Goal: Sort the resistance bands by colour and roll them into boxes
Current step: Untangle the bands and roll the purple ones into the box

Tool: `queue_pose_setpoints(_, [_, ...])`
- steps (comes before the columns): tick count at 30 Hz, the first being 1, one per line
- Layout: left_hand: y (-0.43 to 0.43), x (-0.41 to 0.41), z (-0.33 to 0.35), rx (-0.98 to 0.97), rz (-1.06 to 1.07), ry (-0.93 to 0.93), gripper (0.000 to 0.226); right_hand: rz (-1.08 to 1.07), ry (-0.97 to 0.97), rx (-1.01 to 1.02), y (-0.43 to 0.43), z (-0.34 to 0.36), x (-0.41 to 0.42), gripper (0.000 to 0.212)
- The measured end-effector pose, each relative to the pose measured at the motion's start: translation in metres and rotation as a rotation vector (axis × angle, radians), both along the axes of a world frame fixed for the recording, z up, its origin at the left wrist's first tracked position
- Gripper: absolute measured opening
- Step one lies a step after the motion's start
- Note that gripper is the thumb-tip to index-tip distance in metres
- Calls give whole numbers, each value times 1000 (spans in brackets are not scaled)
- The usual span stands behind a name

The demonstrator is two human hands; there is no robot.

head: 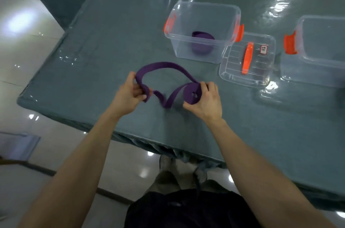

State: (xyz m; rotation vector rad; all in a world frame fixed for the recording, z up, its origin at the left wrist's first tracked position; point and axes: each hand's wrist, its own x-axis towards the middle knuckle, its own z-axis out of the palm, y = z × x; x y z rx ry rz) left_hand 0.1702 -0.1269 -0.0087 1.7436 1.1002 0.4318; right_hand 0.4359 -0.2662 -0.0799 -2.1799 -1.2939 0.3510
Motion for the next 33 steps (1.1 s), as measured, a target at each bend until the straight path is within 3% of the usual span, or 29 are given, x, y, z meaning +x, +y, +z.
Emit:
queue_pose_setpoints(4, [30, -10, 42, 85, 81, -153, 66, 20, 5, 13, 20, 11, -7, 95])
queue_pose_setpoints(9, [65, -19, 49, 413, 229, -94, 50, -8, -18, 51, 33, 17, -18, 88])
queue_pose_setpoints(11, [85, -29, 52, 563, 305, 13, 37, -52, -24, 61, 40, 23, -16, 84])
queue_pose_setpoints(14, [113, -56, 45, 717, 369, 362, 25, -141, -16, 49, 52, 28, -7, 80])
queue_pose_setpoints(17, [127, -77, 24, 638, 370, 548, 20, -172, -21, -9, 62, 25, -6, 80])
queue_pose_setpoints(22, [141, -94, -5, 496, 397, 547, 25, -190, -41, -52, 72, 17, -24, 82])
queue_pose_setpoints(28, [164, -136, -34, 235, 324, 778, 27, -148, -118, -31, 76, 19, -40, 83])
queue_pose_setpoints(31, [165, -136, -33, -76, -14, 971, 91, -92, -196, 31, 73, 23, -48, 86])
queue_pose_setpoints(33, [164, -118, -20, -123, -208, 894, 113, -19, -267, 82, 71, 27, -51, 89])
